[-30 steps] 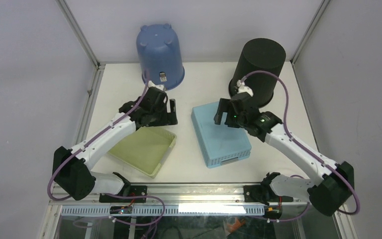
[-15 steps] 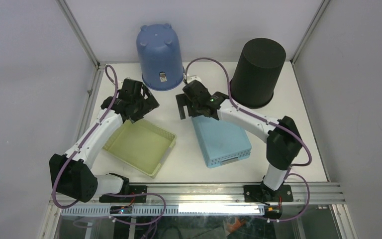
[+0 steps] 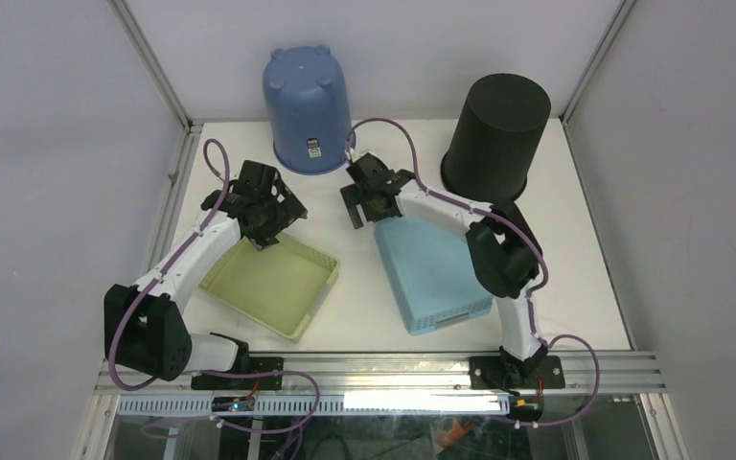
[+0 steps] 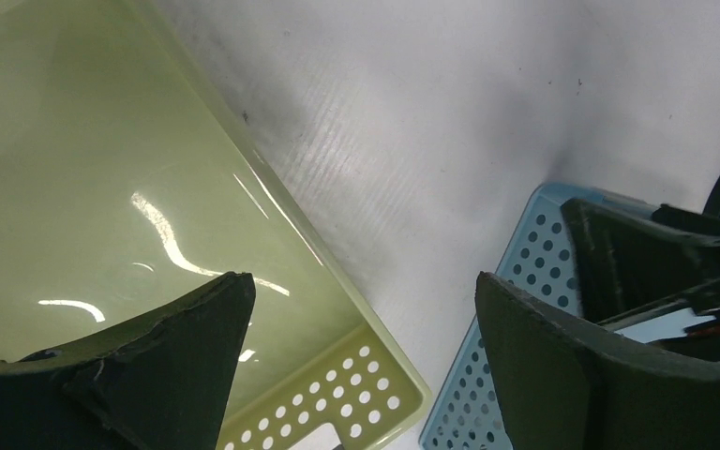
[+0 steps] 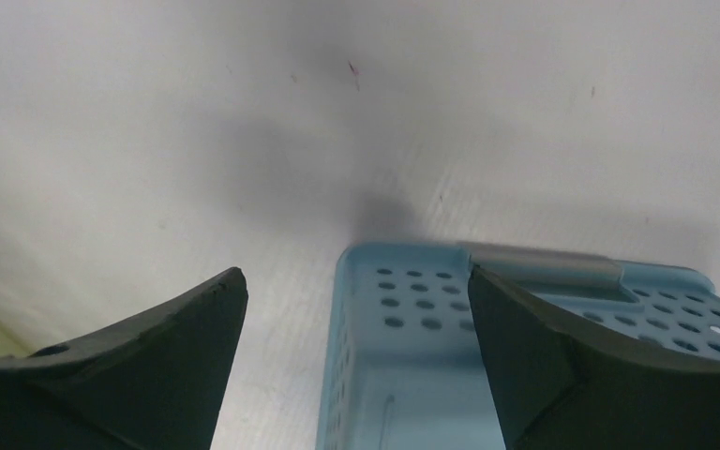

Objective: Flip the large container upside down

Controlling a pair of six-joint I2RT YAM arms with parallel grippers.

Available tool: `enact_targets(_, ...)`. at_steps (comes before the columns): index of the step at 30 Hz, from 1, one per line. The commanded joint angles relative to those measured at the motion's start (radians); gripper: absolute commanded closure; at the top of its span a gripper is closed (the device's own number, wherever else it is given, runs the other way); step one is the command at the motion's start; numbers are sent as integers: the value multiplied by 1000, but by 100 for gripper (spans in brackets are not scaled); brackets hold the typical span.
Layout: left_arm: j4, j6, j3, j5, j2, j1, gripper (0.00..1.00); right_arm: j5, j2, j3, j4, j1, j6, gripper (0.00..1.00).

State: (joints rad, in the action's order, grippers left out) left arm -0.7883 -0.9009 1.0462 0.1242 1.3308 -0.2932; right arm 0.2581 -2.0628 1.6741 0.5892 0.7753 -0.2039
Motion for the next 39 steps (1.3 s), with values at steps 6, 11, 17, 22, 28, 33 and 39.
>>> enact_targets(6, 96, -10, -34, -50, 78, 4, 12, 90, 406, -429, 19, -115, -42, 8)
enact_targets(11, 156, -8, -46, -66, 133, 2, 25, 97, 537, -478, 35, -146, -82, 7)
enact_targets(17, 180, 15, -13, -85, 187, -36, 48, 84, 600, -460, 58, -146, -129, 7)
enact_targets(22, 218, 87, 74, -172, 236, -136, 86, 103, 652, -451, 78, -150, -126, 6)
enact_targets(28, 228, 120, 293, -344, 271, -223, 100, 93, 699, -419, 128, -168, -150, 6)
enact_targets(33, 411, 91, 336, -605, 232, -219, 100, 55, 783, -425, 123, -213, -173, 6)
enact_targets(39, 935, -241, 187, -924, 225, -211, 100, 35, 844, -409, 133, -256, -178, 6)
